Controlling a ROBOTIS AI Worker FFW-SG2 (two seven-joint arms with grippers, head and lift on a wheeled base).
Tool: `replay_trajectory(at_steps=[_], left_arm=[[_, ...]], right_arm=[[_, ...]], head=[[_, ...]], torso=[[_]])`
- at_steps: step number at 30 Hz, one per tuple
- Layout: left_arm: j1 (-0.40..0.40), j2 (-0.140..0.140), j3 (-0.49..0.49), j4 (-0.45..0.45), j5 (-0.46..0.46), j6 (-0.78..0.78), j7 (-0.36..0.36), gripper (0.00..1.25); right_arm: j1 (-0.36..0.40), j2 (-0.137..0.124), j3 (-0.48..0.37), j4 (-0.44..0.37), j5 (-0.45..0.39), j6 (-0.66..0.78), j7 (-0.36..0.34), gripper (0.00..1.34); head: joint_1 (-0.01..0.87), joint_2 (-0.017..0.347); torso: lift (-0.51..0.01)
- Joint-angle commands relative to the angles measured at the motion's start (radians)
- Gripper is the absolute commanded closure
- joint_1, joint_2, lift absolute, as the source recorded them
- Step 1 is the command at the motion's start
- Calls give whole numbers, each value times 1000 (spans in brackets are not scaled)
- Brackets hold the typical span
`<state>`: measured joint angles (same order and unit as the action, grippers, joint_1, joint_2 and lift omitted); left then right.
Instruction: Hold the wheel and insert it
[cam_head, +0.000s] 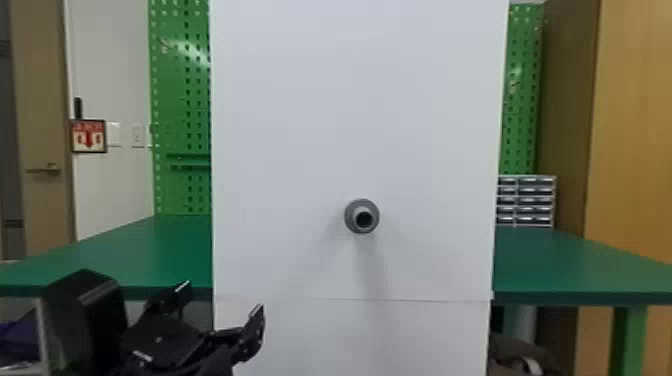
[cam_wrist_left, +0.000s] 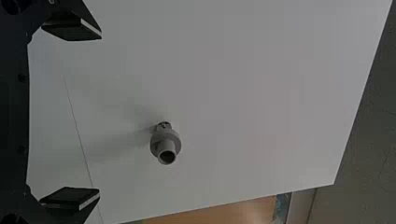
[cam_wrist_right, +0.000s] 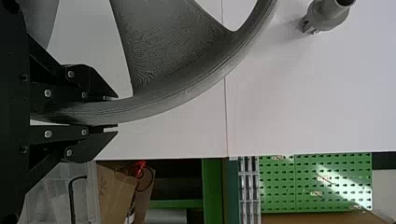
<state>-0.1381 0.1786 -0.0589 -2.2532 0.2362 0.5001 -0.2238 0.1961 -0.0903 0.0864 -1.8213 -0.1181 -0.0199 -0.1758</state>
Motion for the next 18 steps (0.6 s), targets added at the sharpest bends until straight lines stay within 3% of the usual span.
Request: replay_trajectory(at_steps=[1,12,18], left_arm=[[0,-1,2,0,0,0,-2,101],[0,-1,8,-6,-1,0,0,101],[0,-1,8,-5,-9,0,-2,101]], right_arm=[[-1,0,-4,-3,-2,0,-1,1162],[-14,0,6,-21,-17,17,-1,1162],[-27,1,-7,-95,-37,115,-1,1162]], head=[[97,15],[97,15],[97,15]], torso=[[-442],[-442],[-442]])
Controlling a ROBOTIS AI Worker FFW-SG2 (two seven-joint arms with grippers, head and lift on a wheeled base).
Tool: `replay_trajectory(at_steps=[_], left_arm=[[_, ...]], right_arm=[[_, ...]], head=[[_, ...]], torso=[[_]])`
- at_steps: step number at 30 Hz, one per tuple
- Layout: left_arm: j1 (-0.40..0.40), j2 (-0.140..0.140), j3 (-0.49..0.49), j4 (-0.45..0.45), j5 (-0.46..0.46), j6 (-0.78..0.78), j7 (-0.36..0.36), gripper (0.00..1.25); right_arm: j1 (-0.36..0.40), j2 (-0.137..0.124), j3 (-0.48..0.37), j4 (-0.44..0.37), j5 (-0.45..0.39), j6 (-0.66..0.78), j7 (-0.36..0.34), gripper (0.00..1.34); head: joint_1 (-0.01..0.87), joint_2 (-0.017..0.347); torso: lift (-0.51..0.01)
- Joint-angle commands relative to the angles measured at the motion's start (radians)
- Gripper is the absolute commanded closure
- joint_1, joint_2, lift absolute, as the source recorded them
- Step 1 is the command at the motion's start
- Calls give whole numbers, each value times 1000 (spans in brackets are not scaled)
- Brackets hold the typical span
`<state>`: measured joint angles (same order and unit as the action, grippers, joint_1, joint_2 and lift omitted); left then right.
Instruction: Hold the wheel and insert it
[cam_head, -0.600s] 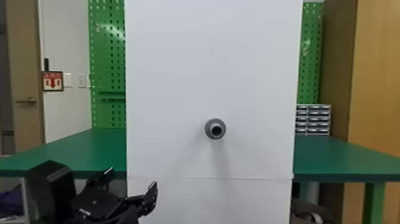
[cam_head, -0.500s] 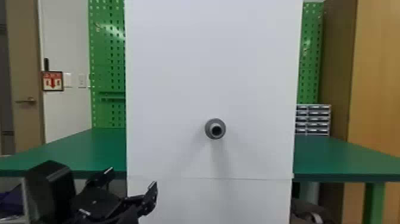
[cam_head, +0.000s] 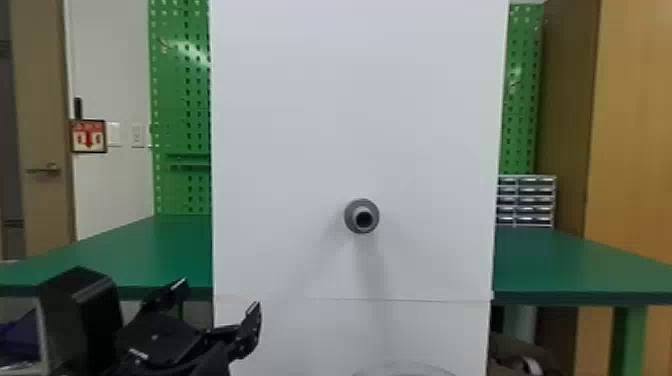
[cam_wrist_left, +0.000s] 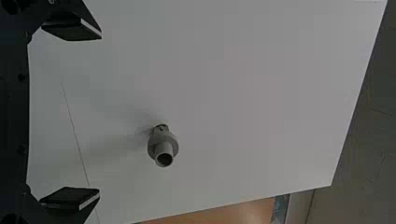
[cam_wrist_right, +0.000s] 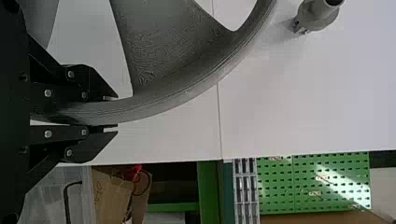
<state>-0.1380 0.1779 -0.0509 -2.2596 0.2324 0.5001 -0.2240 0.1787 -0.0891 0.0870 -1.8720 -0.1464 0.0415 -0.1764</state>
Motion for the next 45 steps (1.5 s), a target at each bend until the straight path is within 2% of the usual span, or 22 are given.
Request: replay_trajectory(at_steps=[1,4,10,25,45], left_arm=[[0,0,2,0,-7,0,0,101],[0,0,0,0,-8,0,0,101],[0,0,-3,2,-13,0,0,101],[-5,0,-6,2,-19,0,0,101],[-6,0,-9,5,-30,0,0,101]], right_arm=[[-15,0,-10,-61,-10,78,0,1162],[-25,-1,-13,-104,15,133,0,1162],[-42,2,-23,-161,13,218,0,1164],[-65,8,-33,-236,5,331,1,1165],[-150,18,-55,-300,-18,468,1,1165]], head=[[97,15],[97,15],[97,15],[97,15],[97,15]], torso=[[-442],[-442],[-442],[-442],[-442]])
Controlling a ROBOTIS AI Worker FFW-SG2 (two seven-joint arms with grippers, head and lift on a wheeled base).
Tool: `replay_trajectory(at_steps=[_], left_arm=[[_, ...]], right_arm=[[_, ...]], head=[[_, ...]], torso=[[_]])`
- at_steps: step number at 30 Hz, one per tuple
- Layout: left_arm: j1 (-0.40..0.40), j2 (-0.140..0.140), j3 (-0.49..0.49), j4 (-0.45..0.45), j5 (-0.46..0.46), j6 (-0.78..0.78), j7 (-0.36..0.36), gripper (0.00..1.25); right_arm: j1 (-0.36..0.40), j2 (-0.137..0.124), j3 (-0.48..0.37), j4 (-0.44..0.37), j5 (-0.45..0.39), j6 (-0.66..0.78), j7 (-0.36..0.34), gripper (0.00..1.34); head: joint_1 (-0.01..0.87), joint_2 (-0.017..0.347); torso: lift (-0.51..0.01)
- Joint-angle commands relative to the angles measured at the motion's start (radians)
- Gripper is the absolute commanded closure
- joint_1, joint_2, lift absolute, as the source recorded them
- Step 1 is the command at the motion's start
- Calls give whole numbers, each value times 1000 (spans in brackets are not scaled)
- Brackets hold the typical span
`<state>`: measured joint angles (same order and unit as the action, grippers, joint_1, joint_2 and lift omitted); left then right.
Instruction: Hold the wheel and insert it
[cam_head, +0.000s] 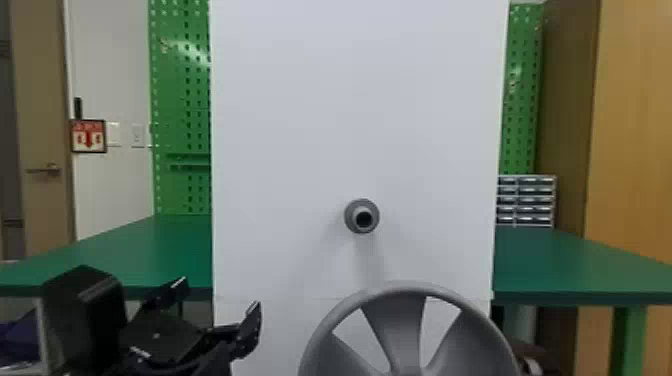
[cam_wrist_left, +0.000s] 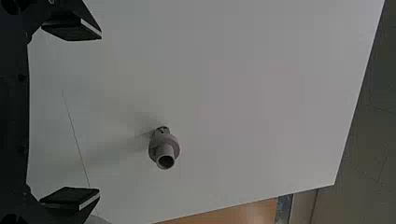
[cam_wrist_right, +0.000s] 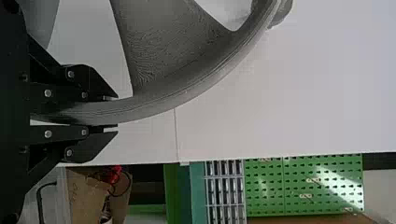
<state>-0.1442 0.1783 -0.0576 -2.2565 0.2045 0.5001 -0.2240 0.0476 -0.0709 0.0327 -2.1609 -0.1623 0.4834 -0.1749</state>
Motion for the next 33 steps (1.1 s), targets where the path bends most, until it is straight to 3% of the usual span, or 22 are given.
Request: replay_trajectory(at_steps=[1,22,33], left_arm=[[0,0,-2,2,-2,0,0,101],[-5,0,-7,6,-8,0,0,101],[-2,0,-10,9,-8,-2,0,101]], right_arm=[[-23,0,-1,-13,-3,31,0,1165],[-158,14,13,-57,-28,221,0,1165],[-206,22,19,-65,-28,253,0,1165]], head=[[97,15],[97,15],[97,15]], torso=[[-442],[-442],[-442]])
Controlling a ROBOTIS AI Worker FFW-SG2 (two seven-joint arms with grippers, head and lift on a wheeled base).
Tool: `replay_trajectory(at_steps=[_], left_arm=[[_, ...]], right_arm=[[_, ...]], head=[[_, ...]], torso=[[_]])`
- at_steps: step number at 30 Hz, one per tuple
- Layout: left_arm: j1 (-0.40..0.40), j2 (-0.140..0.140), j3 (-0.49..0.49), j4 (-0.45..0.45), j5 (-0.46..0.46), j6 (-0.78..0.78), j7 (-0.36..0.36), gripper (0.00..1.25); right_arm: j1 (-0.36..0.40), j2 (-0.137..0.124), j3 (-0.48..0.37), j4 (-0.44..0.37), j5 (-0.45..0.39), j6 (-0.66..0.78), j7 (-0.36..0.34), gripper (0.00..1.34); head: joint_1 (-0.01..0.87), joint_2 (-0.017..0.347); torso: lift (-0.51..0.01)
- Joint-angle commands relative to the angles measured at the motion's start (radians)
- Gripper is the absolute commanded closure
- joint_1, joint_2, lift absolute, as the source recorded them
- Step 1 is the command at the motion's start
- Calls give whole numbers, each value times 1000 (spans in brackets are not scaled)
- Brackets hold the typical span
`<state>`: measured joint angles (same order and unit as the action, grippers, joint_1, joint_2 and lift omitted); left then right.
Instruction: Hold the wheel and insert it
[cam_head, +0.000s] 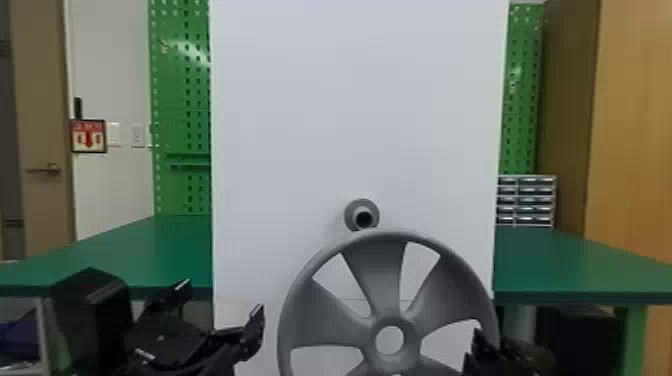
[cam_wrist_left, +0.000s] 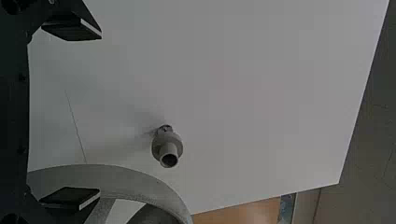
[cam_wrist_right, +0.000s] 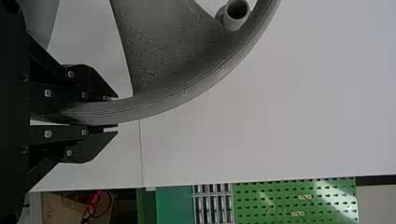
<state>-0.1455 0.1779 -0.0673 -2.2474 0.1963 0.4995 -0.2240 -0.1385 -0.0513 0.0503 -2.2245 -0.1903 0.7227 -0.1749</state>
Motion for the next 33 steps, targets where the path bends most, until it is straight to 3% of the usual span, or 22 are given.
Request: replay_trajectory(at_steps=[1,33], left_arm=[[0,0,0,0,0,-1,0,101],[4,2,-9,12,-5,-1,2,101]], right_arm=[[-24,4,2,-1,-1,17,0,1165],[-211,11,0,-32,-31,228,0,1165]], head=[[97,15],[97,15]], torso=[[-442],[-442]])
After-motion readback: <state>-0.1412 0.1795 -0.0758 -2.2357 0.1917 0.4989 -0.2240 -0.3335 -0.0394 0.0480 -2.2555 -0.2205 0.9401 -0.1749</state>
